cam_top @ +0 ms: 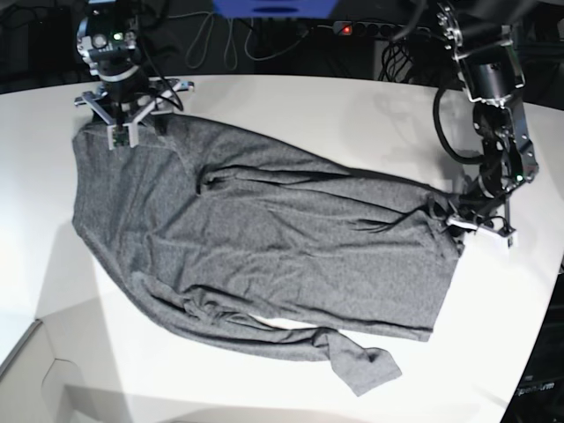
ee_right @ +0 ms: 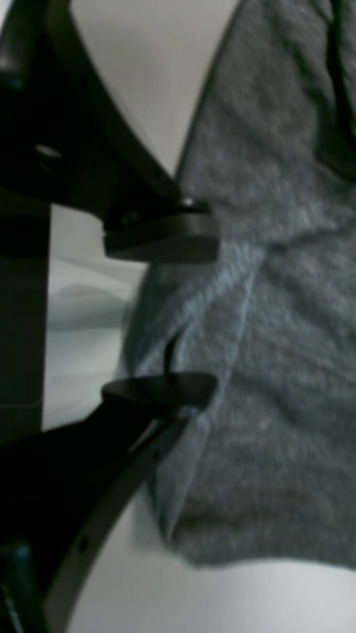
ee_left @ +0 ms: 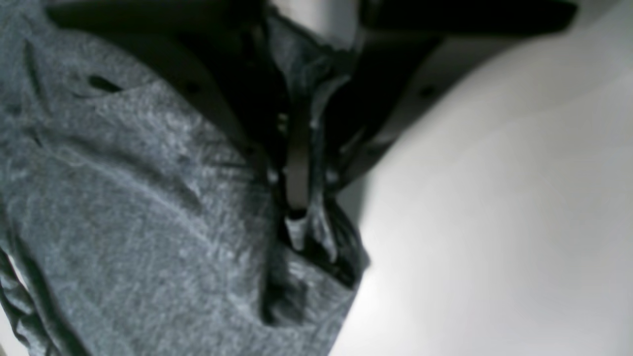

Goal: Layout the t-shirt on the table in an organized manner, then fold the t-shirt properly
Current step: 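Regrasp the shirt edge with the right gripper and pull it outward, then pull both held corners apart, stretching the shirt taut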

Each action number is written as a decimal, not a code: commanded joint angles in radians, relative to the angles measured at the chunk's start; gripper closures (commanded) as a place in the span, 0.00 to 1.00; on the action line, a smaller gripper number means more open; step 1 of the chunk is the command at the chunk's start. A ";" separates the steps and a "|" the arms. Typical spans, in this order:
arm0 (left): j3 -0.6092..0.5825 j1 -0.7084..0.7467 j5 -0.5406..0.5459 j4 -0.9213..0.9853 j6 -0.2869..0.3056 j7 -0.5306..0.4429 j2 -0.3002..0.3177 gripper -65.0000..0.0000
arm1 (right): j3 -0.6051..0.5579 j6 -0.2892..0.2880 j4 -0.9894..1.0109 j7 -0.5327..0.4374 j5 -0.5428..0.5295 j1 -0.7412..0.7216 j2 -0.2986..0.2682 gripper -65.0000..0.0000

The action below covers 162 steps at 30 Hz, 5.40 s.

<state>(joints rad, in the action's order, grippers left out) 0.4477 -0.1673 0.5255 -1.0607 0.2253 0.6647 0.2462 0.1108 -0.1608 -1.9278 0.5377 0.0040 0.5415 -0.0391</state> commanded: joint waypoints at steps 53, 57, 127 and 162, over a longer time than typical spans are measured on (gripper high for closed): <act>0.006 -0.051 -0.014 -0.005 -0.013 0.014 0.048 1.00 | 0.002 -0.150 0.176 -0.009 0.001 -0.314 -0.094 1.00; 0.006 -0.059 -0.014 -0.005 -0.013 0.014 0.049 1.00 | 0.002 -0.151 0.218 -0.003 0.001 -0.340 -0.118 0.99; 0.064 0.180 -0.012 -0.309 -0.013 0.027 0.069 1.00 | 0.132 -0.214 0.072 -0.026 0.001 0.019 -0.160 1.00; 0.333 0.401 -0.012 -0.421 -0.011 0.169 0.014 1.00 | 0.131 -0.313 0.070 -0.028 0.001 0.131 -0.152 1.00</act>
<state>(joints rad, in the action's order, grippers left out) 0.7742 0.2401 0.5137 -1.4651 0.2176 0.8581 0.2375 0.2348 -0.4759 -1.8416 0.5041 -0.0006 0.6628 -0.1844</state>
